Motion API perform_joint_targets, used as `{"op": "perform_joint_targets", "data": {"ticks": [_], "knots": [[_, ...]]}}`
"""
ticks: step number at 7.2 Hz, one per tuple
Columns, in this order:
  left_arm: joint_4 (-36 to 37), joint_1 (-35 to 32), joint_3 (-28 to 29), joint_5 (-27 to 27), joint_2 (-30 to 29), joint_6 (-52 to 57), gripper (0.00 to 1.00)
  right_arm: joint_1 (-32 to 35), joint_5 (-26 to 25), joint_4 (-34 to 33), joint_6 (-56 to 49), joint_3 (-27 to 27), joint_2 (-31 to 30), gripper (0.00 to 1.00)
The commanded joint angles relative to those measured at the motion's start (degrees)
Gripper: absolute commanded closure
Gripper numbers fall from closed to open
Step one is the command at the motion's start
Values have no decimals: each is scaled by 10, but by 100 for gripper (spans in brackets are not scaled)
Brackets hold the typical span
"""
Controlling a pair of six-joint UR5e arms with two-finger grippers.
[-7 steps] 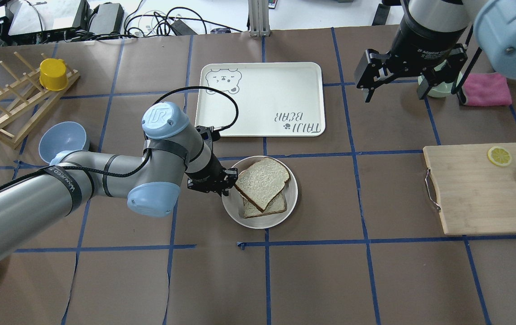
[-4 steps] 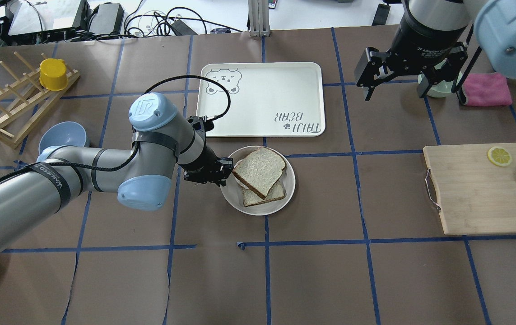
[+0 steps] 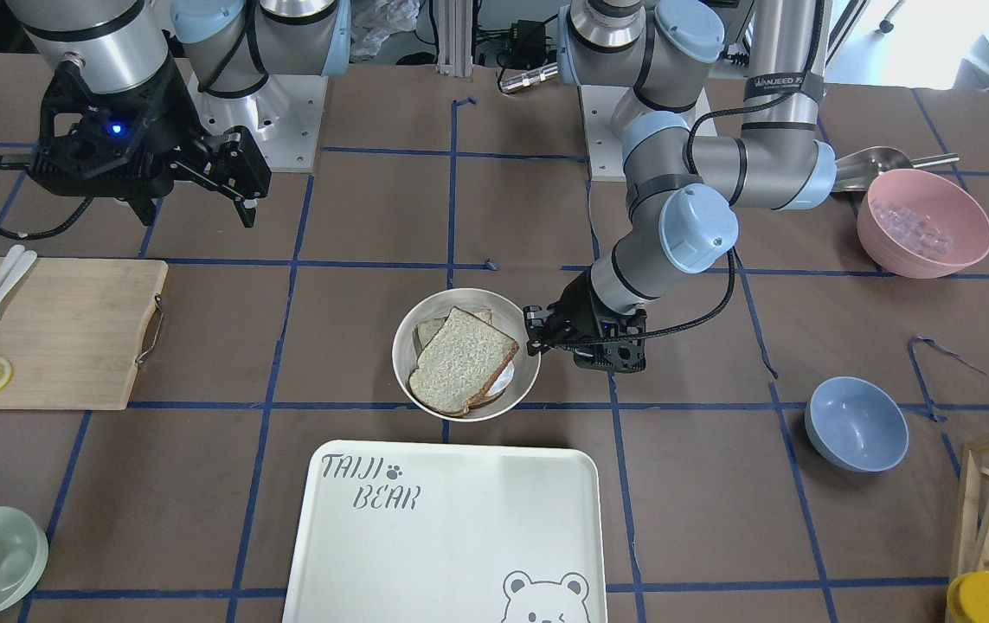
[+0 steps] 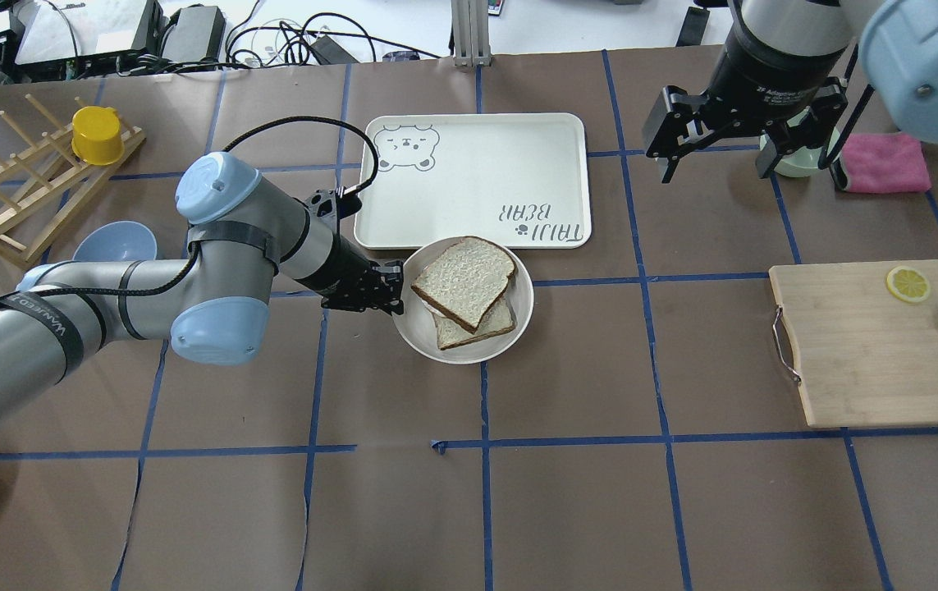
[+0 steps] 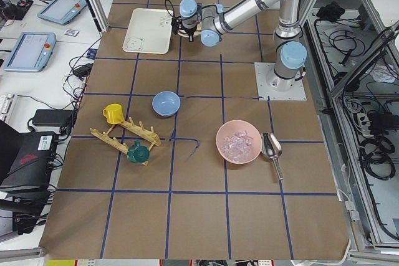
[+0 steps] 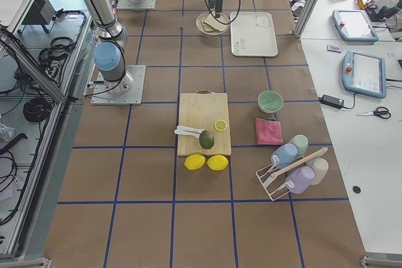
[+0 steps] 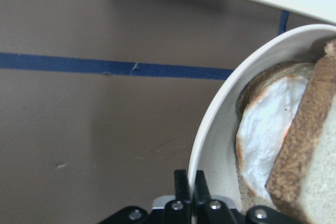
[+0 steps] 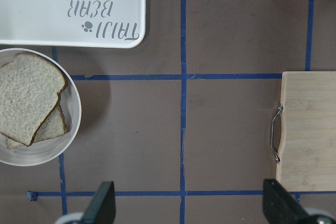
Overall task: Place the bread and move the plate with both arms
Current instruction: 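Slide the plate with the left gripper onto the bear-print tray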
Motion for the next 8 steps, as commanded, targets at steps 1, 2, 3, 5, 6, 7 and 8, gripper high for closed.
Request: {"op": "perform_joint_targets", "data": {"ticks": [1, 2, 3, 5, 6, 7, 8], "knots": [[-36, 11, 97, -13, -50, 22, 100, -18, 2, 4, -1, 0, 1, 0], [-53, 11, 165, -14, -91, 24, 100, -28, 6, 7, -2, 1, -2, 0], [-54, 11, 222, -13, -138, 24, 100, -28, 6, 7, -3, 1, -3, 0], [-54, 11, 310, -11, -217, 19, 100, -28, 7, 9, -4, 3, -4, 0], [-52, 11, 323, -11, -241, 18, 100, -27, -1, 11, -3, 3, -9, 0], [-46, 6, 323, -10, -252, 16, 100, -25, 5, 10, -2, 3, -10, 0], [-46, 6, 324, -10, -256, 13, 100, -25, 3, 11, -2, 4, -10, 0]]}}
